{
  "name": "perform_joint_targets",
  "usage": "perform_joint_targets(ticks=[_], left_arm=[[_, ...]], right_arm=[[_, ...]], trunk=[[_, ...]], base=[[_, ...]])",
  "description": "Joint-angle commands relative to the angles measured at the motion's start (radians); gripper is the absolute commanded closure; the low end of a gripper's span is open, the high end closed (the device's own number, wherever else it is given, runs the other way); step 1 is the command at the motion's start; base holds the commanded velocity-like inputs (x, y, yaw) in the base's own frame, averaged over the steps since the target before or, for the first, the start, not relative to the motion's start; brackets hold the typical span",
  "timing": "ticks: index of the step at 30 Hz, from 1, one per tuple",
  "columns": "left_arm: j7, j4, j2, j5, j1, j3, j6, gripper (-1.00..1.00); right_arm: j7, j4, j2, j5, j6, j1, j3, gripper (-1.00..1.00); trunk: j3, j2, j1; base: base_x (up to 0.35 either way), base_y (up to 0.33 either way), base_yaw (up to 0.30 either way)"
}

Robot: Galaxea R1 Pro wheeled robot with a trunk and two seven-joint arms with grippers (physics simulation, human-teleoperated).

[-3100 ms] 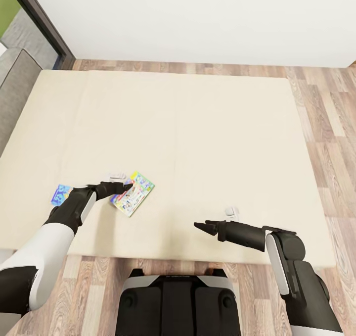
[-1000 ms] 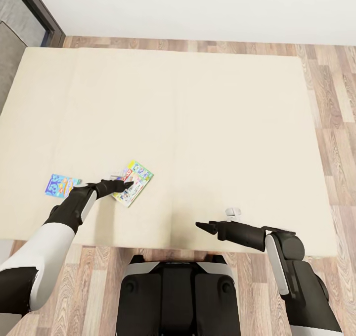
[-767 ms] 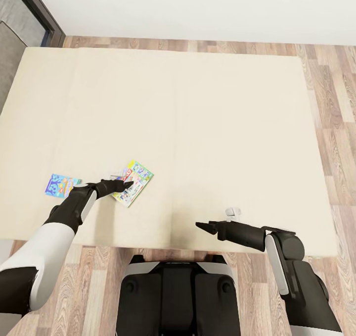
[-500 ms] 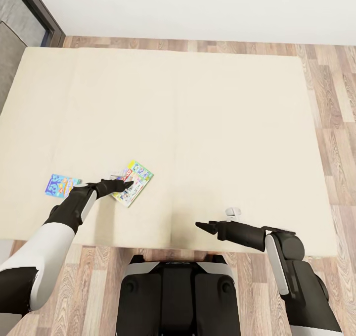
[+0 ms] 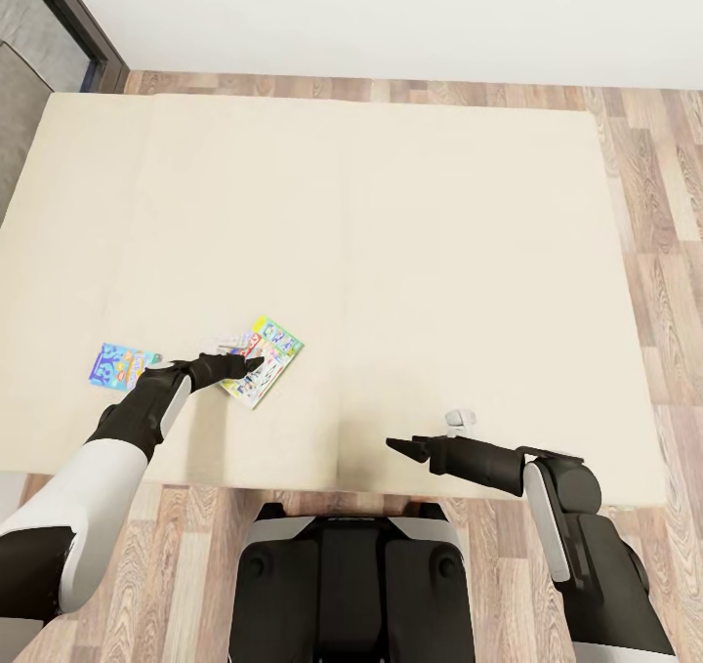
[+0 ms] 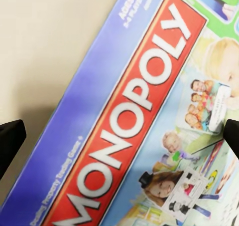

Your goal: Put all the toys in the child's room - the three board games (two on the bed and one on the table), the two jigsaw puzzles on the table, and the tennis ball on the table - inside the toy box on the table in the child's room.

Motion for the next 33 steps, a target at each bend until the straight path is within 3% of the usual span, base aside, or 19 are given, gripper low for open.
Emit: perform_joint_targets(ticks=[1,23,33], left_arm=[[-0.006,0.028,-0.001,-0.006,0.001,0.001,0.006,-1.00],[-0.006,0.028,-0.001,-0.006,0.002,0.000,0.006,-1.00],[-0.005,0.029,-0.001,-0.006,0.002,-0.001,0.006,-1.00]], right_arm=[[0.000,0.000,0.001,-0.004,0.007,0.000,-0.002,-1.00],[0.001,0.000,0.001,-0.004,0.007,0.000,-0.002,-1.00],[-0.001,0.000,0.001,-0.004,0.007,0.000,-0.002,-1.00]], trunk=[[-0.001,-0.001,0.001],[0.021,-0.001,0.001],[0.028,-0.001,0.001]], base=[[0.000,0.000,0.000],[0.000,-0.001,0.000],[0.000,-0.125,0.000]])
